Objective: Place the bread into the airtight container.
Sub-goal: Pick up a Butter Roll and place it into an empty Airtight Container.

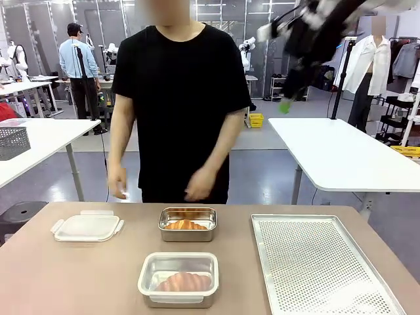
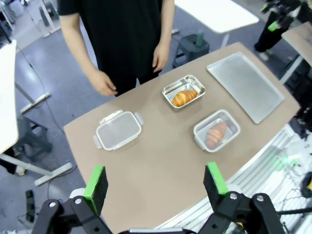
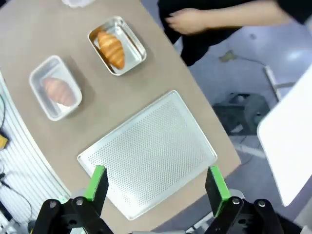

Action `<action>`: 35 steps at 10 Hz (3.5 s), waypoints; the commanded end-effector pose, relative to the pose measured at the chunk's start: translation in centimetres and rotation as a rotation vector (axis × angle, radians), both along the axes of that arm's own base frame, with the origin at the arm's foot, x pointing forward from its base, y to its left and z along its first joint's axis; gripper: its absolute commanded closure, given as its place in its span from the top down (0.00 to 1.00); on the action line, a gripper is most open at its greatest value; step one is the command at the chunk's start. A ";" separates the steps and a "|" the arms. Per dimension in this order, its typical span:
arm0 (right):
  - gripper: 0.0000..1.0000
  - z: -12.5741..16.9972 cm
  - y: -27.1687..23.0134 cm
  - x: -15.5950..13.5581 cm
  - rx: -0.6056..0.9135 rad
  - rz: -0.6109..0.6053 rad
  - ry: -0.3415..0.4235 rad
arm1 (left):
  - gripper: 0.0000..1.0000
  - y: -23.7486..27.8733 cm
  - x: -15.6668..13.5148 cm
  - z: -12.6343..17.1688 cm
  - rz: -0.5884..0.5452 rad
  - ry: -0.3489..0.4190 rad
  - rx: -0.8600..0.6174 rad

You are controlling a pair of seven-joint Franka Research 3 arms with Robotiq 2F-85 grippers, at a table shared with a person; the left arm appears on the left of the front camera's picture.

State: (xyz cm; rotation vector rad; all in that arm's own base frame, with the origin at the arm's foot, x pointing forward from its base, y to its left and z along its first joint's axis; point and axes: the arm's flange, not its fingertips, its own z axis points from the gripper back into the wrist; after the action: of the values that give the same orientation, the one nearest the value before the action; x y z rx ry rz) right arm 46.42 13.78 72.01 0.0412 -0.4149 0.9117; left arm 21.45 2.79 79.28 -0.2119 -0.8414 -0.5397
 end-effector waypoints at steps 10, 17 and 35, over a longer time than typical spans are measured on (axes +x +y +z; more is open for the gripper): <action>1.00 5.5 -9.1 -20.4 0.218 -0.503 -0.073 | 1.00 -0.1 0.0 0.1 0.002 0.001 -0.001; 1.00 5.7 -11.3 -21.3 0.213 -0.426 -0.119 | 1.00 -0.1 0.0 0.1 0.002 0.001 -0.001; 1.00 5.7 -11.3 -21.3 0.213 -0.426 -0.119 | 1.00 -0.1 0.0 0.1 0.002 0.001 -0.001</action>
State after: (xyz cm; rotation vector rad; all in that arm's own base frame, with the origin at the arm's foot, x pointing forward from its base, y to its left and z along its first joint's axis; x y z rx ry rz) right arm 25.13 2.45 77.61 0.0940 -0.6161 0.4686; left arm 21.45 2.79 79.28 -0.2119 -0.8414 -0.5398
